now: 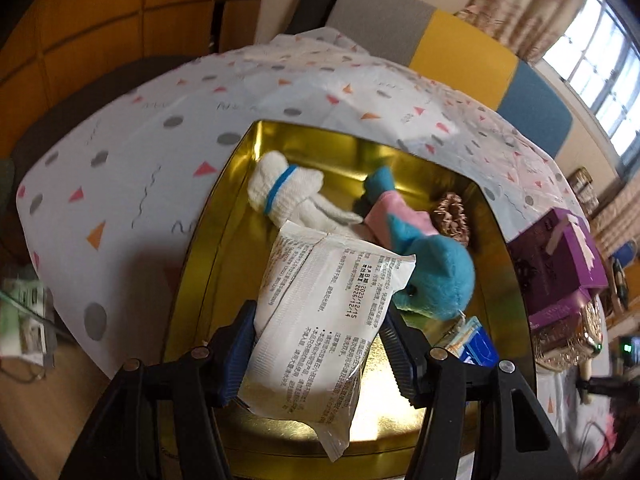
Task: Organize soft objects
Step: 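Release the white packet into the tray with the left tool while the right tool holds the loofah, then carry the beige loofah into the gold tray and release with the right tool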
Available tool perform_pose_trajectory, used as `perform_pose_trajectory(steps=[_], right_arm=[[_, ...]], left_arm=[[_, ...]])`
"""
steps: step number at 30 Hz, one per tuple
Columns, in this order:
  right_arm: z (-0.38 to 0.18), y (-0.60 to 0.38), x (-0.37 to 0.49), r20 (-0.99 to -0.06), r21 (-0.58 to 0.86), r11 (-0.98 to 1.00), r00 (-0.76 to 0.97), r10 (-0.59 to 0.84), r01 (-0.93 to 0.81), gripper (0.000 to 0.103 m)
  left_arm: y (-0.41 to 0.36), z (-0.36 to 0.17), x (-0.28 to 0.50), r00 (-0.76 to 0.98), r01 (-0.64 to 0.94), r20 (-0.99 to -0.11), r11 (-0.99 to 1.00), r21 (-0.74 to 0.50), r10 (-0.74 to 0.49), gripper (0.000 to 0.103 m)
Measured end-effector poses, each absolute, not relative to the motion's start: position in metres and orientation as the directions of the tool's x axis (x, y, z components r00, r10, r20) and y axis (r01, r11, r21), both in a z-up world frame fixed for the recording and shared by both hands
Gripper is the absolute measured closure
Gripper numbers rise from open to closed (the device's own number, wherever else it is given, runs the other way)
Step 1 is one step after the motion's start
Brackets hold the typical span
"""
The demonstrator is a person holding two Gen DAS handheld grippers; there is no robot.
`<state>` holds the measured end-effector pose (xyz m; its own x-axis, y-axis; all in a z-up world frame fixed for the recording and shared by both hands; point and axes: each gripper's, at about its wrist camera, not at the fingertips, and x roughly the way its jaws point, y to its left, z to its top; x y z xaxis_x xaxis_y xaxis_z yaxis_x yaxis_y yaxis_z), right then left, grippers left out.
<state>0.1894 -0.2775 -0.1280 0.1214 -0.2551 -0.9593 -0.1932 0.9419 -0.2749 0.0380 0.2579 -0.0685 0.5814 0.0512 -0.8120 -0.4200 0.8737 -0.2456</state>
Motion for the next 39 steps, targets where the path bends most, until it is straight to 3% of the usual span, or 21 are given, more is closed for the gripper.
perform_pose_trajectory(steps=[6, 11, 15, 24, 32, 39], right_arm=[[-0.129, -0.269, 0.188, -0.954, -0.291, 0.936, 0.125, -0.271, -0.196, 0.059], [-0.13, -0.266, 0.187, -0.954, -0.294, 0.935, 0.125, -0.273, -0.198, 0.059], [-0.13, -0.264, 0.187, -0.955, -0.289, 0.937, 0.123, -0.269, -0.198, 0.06], [-0.123, -0.274, 0.186, -0.965, -0.251, 0.954, 0.126, -0.231, -0.166, 0.062], [-0.112, -0.281, 0.18, -0.984, -0.108, 0.987, 0.154, -0.088, -0.122, 0.063], [-0.096, -0.287, 0.179, -0.976, 0.043, 0.997, 0.213, 0.056, -0.064, 0.071]], left_arm=[[0.265, -0.068, 0.036, 0.565, -0.481, -0.815, 0.853, -0.202, 0.126, 0.026], [0.254, -0.054, 0.03, 0.603, -0.456, -0.776, 0.878, -0.143, 0.186, 0.025], [0.243, -0.038, 0.024, 0.646, -0.426, -0.739, 0.894, -0.141, 0.191, 0.015], [0.209, -0.019, 0.016, 0.693, -0.327, -0.705, 0.937, -0.119, 0.153, 0.014], [0.188, -0.016, 0.014, 0.704, -0.267, -0.699, 0.959, -0.098, 0.125, 0.013], [0.184, -0.018, 0.01, 0.7, -0.257, -0.705, 0.962, -0.097, 0.115, 0.012]])
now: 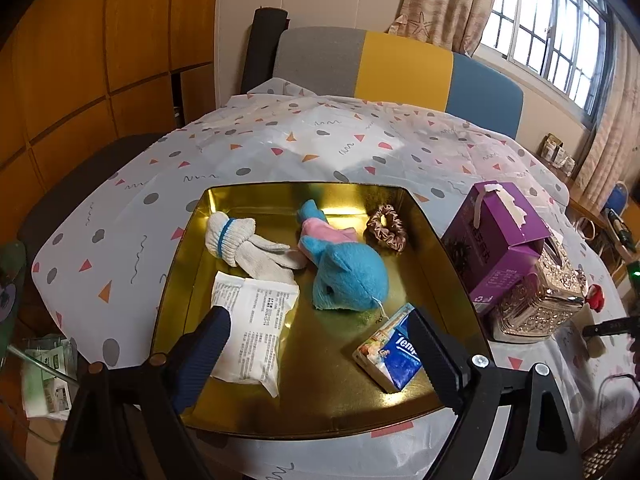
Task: Organize soft objects
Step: 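Carry the beige loofah into the gold tray and release with the right tool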
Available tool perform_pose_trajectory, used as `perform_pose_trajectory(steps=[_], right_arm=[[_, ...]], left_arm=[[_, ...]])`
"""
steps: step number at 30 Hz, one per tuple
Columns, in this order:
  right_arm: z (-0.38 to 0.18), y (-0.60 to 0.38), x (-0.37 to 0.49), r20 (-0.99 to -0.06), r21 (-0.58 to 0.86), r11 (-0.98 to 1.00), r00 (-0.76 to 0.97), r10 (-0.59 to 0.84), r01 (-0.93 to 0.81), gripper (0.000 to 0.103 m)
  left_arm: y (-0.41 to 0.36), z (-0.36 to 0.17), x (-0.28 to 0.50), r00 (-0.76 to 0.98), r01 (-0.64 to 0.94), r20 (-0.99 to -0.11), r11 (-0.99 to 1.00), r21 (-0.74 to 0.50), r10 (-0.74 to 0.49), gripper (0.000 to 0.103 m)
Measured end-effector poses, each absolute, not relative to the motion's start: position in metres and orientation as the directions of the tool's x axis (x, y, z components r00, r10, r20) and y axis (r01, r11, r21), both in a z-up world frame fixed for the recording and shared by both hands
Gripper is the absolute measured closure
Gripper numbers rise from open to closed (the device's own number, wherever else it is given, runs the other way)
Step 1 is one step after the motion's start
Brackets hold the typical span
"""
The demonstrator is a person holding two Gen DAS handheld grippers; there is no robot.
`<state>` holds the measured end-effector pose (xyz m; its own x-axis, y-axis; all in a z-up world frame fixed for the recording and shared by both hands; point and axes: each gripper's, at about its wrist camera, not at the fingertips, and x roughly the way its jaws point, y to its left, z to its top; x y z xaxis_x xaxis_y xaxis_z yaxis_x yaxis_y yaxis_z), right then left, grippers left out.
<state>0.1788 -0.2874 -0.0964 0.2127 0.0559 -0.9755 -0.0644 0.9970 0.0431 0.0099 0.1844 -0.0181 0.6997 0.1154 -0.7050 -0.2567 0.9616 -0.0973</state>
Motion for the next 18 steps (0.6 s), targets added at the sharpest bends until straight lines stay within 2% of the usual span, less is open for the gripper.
perform_pose_trajectory(steps=[8, 13, 18], right_arm=[[-0.1, -0.274, 0.181, -0.975, -0.01, 0.998, 0.221, 0.005, -0.067, 0.073], [-0.079, -0.292, 0.185, -0.957, 0.113, 0.994, 0.269, 0.107, 0.007, 0.077], [-0.061, -0.302, 0.193, -0.946, 0.132, 0.99, 0.303, 0.113, 0.043, 0.077]], left_arm=[[0.187, -0.021, 0.007, 0.699, -0.258, -0.708, 0.959, -0.114, 0.104, 0.012], [0.187, -0.022, 0.007, 0.698, -0.258, -0.708, 0.959, -0.116, 0.103, 0.012], [0.184, -0.024, 0.007, 0.695, -0.25, -0.713, 0.961, -0.118, 0.093, 0.012]])
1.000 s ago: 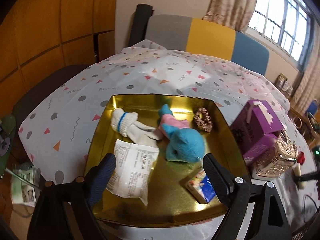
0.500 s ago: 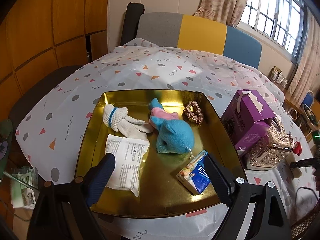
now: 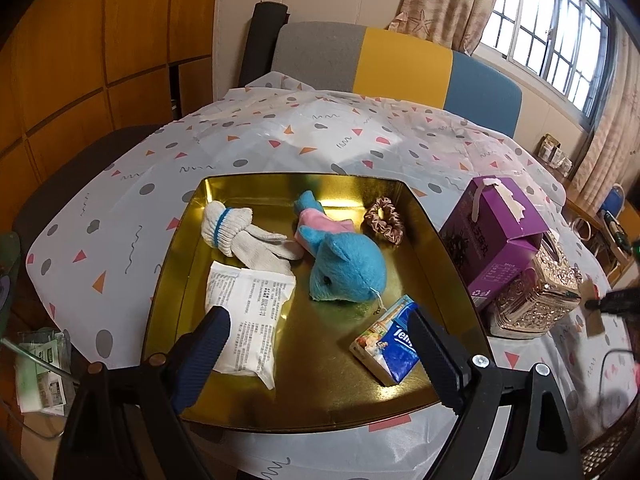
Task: Organize soft objects
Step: 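Carry the beige loofah into the gold tray and release with the right tool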
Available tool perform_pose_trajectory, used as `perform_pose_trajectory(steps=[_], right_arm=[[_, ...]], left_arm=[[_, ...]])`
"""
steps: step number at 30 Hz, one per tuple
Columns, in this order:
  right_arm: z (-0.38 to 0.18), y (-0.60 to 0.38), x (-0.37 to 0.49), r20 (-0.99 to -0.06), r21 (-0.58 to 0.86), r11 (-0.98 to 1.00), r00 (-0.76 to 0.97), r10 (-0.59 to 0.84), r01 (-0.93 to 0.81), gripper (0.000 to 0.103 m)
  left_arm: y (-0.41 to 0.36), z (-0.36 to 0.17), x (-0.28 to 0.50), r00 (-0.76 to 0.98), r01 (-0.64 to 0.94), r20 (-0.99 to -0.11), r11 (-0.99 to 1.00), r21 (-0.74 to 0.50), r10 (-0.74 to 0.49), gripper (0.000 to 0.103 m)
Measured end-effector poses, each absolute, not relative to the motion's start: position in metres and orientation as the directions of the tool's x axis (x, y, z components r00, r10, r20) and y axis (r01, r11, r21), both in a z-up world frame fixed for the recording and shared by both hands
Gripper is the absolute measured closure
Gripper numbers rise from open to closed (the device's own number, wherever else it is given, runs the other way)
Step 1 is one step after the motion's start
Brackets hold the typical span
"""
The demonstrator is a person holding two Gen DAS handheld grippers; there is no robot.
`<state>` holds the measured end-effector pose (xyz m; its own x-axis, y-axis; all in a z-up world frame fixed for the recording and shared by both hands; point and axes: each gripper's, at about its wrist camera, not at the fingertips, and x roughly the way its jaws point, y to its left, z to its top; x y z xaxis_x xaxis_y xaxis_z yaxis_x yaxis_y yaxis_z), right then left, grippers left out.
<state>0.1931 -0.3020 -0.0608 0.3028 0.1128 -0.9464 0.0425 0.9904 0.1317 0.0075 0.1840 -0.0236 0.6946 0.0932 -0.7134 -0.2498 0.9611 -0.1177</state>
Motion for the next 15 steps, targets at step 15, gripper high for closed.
perform_pose_trajectory(steps=[15], right_arm=[[0.066, -0.14, 0.229, -0.798, 0.188, 0.942, 0.516, 0.311, -0.276, 0.077]], left_arm=[[0.191, -0.027, 0.005, 0.687, -0.26, -0.72, 0.958, -0.118, 0.098, 0.012]])
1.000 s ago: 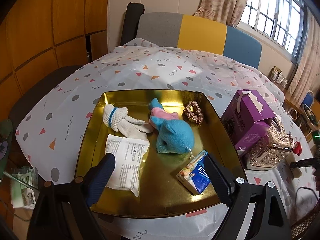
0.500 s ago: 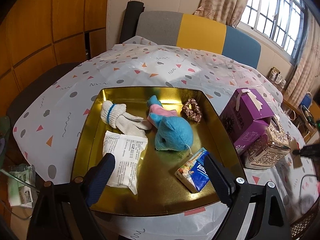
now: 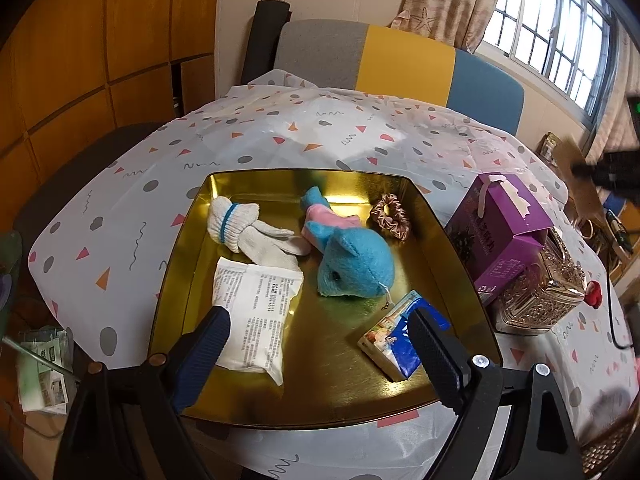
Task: Organize soft objects
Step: 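Carry the beige loofah into the gold tray and release with the right tool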
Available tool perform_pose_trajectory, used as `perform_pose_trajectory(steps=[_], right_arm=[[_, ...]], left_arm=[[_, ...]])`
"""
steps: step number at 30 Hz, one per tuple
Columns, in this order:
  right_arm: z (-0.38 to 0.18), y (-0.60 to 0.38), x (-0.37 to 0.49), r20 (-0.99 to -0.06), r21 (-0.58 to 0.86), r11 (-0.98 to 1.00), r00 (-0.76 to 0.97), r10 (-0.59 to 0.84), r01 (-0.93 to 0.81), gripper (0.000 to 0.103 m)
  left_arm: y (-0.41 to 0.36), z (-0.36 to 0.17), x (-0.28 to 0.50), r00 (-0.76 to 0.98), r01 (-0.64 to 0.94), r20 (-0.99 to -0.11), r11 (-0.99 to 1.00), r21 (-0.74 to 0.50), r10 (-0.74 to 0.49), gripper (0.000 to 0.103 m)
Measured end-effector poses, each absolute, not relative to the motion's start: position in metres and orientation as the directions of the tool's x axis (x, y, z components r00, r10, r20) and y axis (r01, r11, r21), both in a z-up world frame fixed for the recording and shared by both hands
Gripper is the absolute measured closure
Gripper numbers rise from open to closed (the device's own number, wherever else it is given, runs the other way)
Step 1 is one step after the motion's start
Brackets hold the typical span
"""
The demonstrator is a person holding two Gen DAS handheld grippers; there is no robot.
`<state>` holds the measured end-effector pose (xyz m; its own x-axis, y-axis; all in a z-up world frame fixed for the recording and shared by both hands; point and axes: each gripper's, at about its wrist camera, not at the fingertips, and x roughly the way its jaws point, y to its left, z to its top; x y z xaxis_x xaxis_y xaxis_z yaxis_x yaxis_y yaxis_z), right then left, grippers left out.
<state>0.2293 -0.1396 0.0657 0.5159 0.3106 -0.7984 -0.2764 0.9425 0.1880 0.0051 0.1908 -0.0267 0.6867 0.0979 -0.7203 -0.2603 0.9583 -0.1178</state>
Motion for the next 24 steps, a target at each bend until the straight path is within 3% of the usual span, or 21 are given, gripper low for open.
perform_pose_trajectory(steps=[6, 13, 24], right_arm=[[0.081, -0.056, 0.214, -0.766, 0.209, 0.874, 0.482, 0.425, -0.439, 0.077], [0.058, 0.028, 0.174, -0.781, 0.226, 0.781, 0.371, 0.503, -0.583, 0.077], [-0.003, 0.08, 0.178, -0.854, 0.235, 0.799, 0.275, 0.442, -0.553, 0.075]], left_arm=[[0.197, -0.03, 0.004, 0.683, -0.274, -0.723, 0.954, -0.125, 0.102, 0.012], [0.206, -0.035, 0.002, 0.676, -0.292, -0.73, 0.946, -0.139, 0.101, 0.012], [0.219, -0.042, -0.001, 0.668, -0.321, -0.736, 0.934, -0.156, 0.107, 0.012]])
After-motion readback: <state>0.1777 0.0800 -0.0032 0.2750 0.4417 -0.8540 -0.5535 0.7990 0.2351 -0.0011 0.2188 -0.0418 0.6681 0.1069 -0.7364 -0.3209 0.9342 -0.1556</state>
